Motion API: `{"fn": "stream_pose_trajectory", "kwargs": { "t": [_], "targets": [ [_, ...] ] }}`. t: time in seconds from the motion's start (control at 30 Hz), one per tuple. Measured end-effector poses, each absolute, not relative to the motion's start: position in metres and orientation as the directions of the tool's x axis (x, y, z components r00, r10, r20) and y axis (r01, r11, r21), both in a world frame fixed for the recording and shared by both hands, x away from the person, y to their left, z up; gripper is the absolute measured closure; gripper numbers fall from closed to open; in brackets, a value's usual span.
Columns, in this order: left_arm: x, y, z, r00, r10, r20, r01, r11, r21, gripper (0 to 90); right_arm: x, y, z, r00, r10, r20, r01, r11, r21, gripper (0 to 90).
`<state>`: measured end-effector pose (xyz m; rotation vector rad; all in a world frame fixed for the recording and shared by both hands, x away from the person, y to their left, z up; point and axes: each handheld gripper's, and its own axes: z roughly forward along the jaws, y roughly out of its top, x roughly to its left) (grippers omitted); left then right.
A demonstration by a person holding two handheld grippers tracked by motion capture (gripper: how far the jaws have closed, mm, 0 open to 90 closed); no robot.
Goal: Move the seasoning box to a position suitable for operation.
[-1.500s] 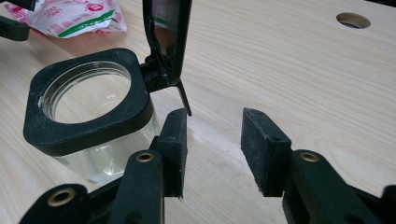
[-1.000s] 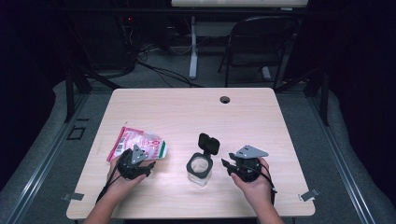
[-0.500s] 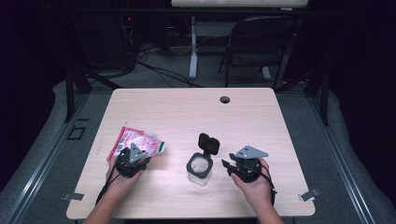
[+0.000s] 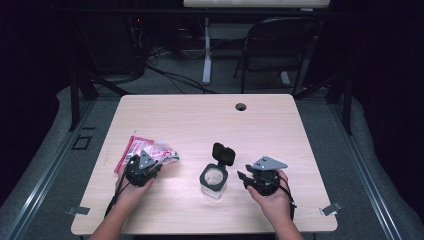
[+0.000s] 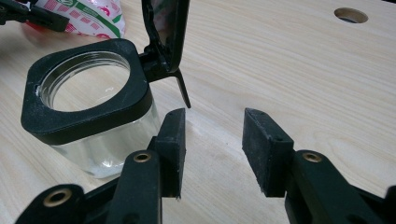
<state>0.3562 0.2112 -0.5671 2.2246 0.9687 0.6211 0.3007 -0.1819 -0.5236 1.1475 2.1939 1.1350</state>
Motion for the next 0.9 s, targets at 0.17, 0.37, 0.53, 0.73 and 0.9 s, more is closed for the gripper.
{"fn": "stream_pose_trajectory", "kwargs": {
  "t": [0.17, 0.37, 0.53, 0.73, 0.9],
  "targets": [
    [0.361, 0.204, -0.567, 0.634, 0.750, 0.186, 0.464, -0.562, 0.684, 75.4, 0.301, -0.183, -0.524, -0.572, 0.820, 0.017, 0.487, 0.323, 0.811, 59.6],
    [0.366, 0.199, -0.567, 0.638, 0.747, 0.188, 0.463, -0.567, 0.681, 75.0, 0.301, -0.184, -0.526, -0.570, 0.822, 0.025, 0.494, 0.318, 0.809, 59.5],
    [0.368, 0.201, -0.567, 0.644, 0.744, 0.177, 0.462, -0.563, 0.686, 73.8, 0.301, -0.185, -0.526, -0.567, 0.823, 0.026, 0.496, 0.316, 0.809, 59.5],
    [0.368, 0.199, -0.566, 0.655, 0.729, 0.198, 0.449, -0.586, 0.674, 71.3, 0.301, -0.184, -0.526, -0.568, 0.823, 0.026, 0.496, 0.316, 0.809, 59.6],
    [0.370, 0.199, -0.565, 0.659, 0.730, 0.181, 0.467, -0.586, 0.662, 73.6, 0.301, -0.184, -0.526, -0.566, 0.824, 0.028, 0.495, 0.313, 0.811, 59.5]
  ]
}}
